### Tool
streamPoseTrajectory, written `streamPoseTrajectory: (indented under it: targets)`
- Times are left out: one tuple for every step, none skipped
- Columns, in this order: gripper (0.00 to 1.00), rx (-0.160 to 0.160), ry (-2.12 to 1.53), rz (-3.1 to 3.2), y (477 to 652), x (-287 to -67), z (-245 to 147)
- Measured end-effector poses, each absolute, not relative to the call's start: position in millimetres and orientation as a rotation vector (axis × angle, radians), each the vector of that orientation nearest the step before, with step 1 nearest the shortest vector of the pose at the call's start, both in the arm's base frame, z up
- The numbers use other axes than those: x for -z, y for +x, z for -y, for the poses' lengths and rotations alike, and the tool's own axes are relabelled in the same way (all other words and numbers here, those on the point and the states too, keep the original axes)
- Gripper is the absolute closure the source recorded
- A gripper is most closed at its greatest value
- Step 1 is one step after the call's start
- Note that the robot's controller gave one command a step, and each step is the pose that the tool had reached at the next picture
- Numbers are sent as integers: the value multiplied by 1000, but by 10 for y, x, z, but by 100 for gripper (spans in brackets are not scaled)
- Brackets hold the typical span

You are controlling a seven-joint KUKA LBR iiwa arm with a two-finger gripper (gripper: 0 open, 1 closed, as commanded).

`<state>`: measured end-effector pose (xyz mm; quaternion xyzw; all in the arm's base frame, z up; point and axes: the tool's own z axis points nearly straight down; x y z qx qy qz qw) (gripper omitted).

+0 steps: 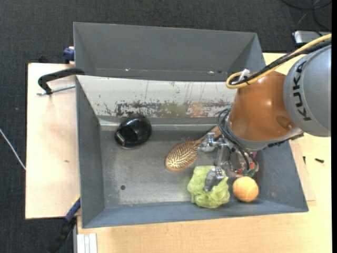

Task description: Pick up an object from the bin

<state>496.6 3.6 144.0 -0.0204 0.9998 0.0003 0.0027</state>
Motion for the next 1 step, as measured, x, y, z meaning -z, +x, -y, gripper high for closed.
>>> streamPoseTrajectory:
  targets:
    - [0,-2,-57,-3141,4953,-1194,68]
